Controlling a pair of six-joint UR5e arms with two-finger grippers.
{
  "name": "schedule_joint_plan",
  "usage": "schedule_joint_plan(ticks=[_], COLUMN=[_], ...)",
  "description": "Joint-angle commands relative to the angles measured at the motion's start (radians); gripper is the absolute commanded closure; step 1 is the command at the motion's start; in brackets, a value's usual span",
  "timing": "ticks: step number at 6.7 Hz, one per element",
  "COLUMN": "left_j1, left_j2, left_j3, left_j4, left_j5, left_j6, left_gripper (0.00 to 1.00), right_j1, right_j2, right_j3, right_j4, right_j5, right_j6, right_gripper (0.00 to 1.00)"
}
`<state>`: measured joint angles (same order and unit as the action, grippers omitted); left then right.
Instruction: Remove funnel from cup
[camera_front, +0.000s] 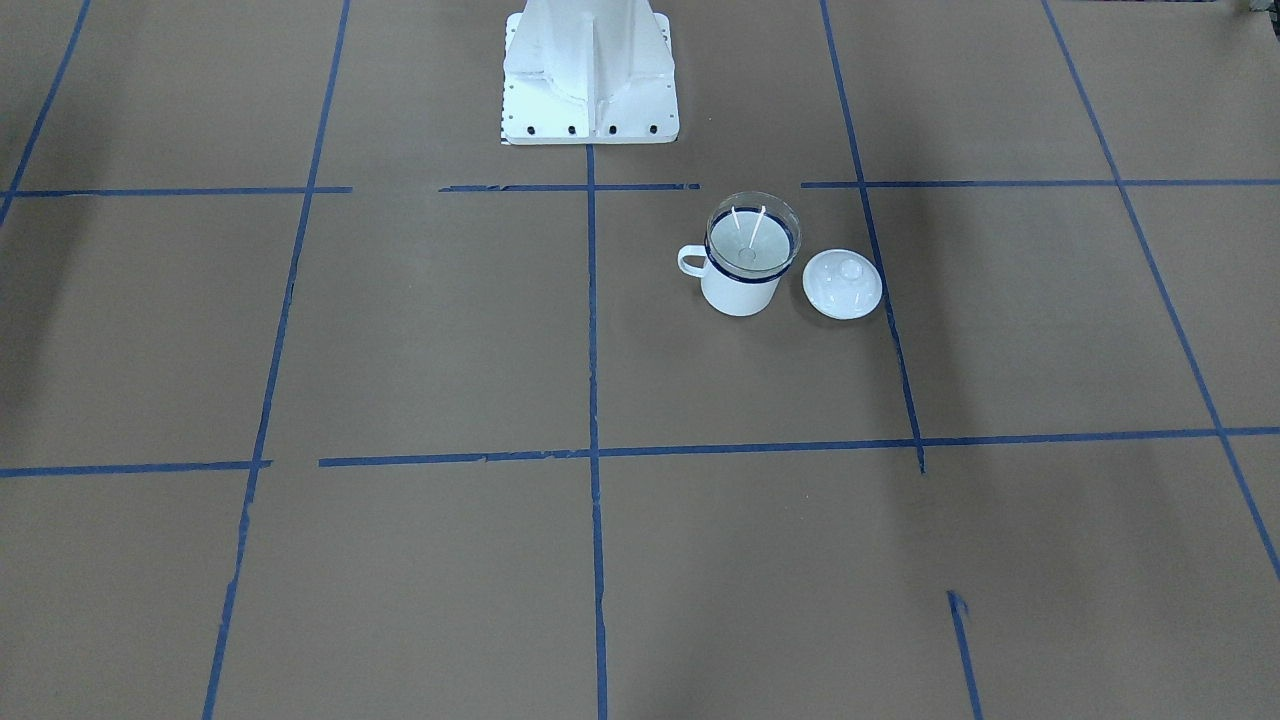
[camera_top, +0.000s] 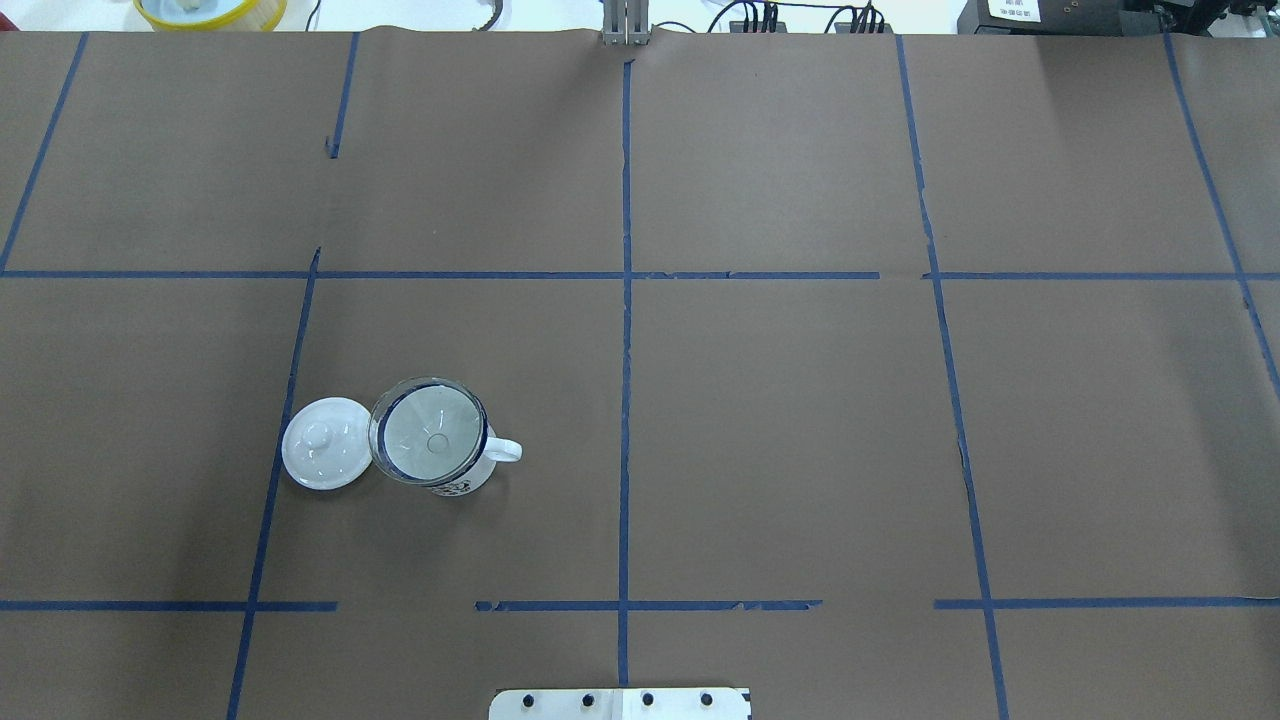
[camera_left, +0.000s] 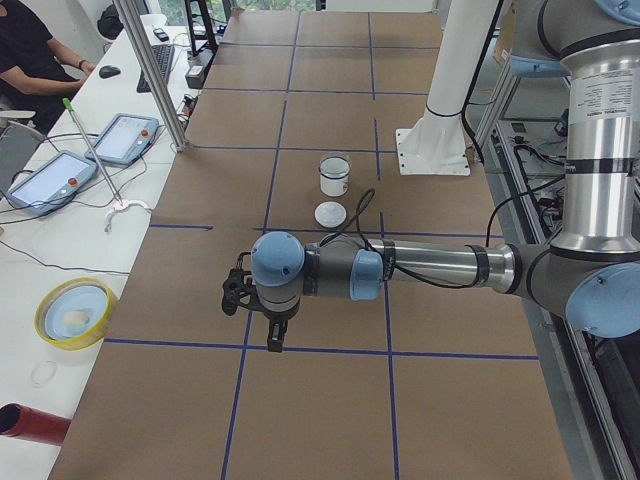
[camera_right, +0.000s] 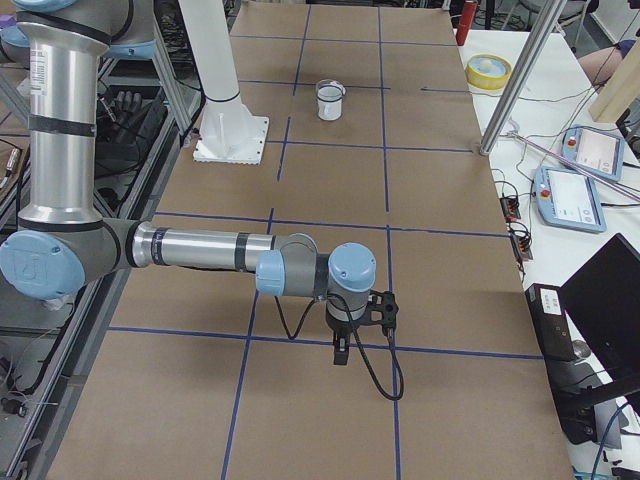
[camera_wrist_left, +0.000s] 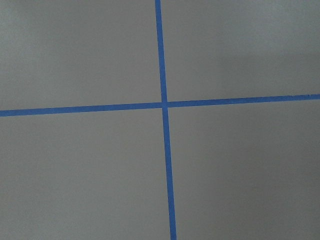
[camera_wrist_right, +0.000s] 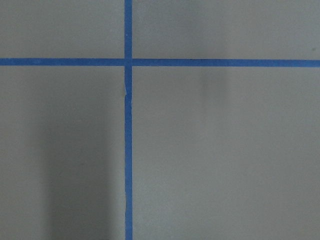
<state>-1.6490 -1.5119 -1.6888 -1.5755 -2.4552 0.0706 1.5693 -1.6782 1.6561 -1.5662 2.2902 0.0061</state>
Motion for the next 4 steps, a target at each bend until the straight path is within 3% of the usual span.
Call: schedule_joint_plan(ticks=[1,4], left_j1=[0.000,-0.002], left_j2=[-0.001,0.013], left_j3=[-0.006,-0.012], left_j4=[0.005,-0.006], left_j5=[0.011,0.010], left_j6=[0.000,-0.003], left_gripper=[0.00,0.00], right_j1=[0.000,0.000], right_j2=[0.000,0.000], right_j3=[-0.001,0.001], right_j4=[0.000,0.000], right_j5=[0.000,0.000], right_j6=[0.000,0.000], right_gripper=[0.00,0.00])
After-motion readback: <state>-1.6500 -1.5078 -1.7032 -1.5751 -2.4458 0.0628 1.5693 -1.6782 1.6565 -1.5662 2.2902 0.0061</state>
